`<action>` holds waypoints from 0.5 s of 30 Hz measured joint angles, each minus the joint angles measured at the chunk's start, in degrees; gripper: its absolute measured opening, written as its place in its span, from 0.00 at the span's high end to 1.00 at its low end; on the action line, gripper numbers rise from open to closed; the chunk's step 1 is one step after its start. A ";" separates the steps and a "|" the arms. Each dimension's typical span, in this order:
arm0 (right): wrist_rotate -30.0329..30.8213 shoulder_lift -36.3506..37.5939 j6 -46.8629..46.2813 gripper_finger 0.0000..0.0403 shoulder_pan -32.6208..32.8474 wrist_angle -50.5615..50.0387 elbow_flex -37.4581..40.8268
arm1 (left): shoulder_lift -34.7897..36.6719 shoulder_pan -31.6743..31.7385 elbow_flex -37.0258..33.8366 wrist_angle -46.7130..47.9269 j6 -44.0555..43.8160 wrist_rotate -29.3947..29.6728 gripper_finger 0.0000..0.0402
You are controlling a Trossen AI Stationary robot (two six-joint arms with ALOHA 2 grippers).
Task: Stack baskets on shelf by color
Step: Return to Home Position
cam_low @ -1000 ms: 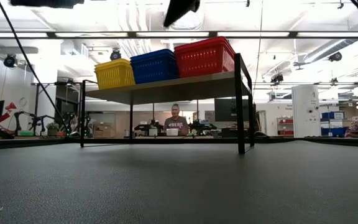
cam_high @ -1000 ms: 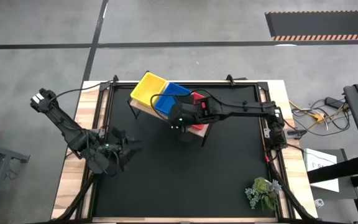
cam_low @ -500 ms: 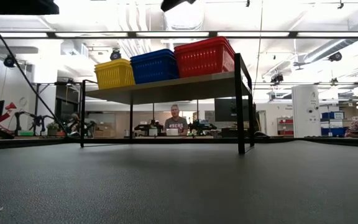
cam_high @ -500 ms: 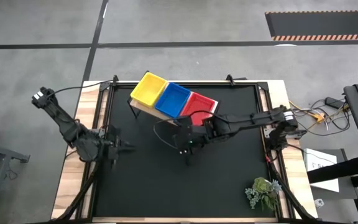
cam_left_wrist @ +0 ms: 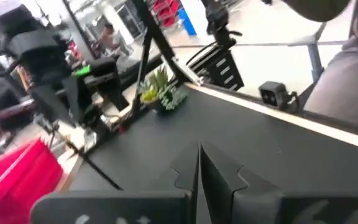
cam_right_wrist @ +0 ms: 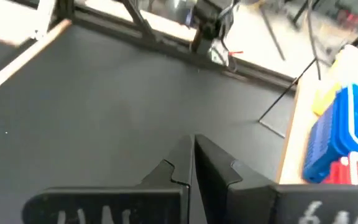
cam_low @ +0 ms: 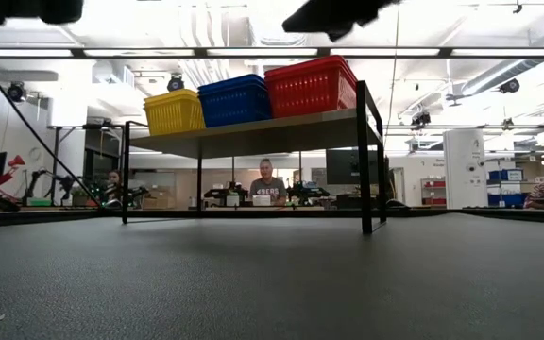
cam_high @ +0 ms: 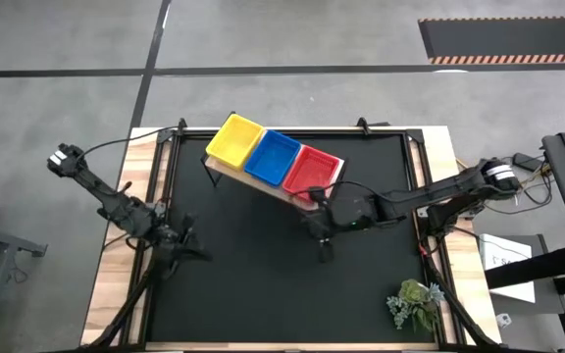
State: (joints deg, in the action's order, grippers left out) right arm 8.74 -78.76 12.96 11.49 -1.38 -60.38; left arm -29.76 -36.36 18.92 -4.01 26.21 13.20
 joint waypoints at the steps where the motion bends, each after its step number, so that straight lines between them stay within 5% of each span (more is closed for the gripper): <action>1: -0.16 1.19 0.37 0.98 -0.04 3.19 2.82 | -0.26 1.22 -0.10 0.04 -0.89 -0.39 1.00; 6: -0.32 6.68 3.55 0.98 -0.80 16.38 14.17 | -2.11 8.52 -1.71 0.45 -4.33 -3.48 1.00; 10: -0.24 11.87 1.99 0.98 -2.48 17.52 19.62 | -2.02 15.04 -4.14 0.04 -6.40 -7.59 1.00; 15: -0.37 18.18 0.10 0.98 -3.02 17.63 25.31 | 0.51 21.10 -5.80 0.16 -6.63 -21.71 1.00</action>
State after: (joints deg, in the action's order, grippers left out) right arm 8.37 -60.58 13.06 8.47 16.25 -35.06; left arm -29.25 -15.26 13.12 -3.85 19.58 -8.52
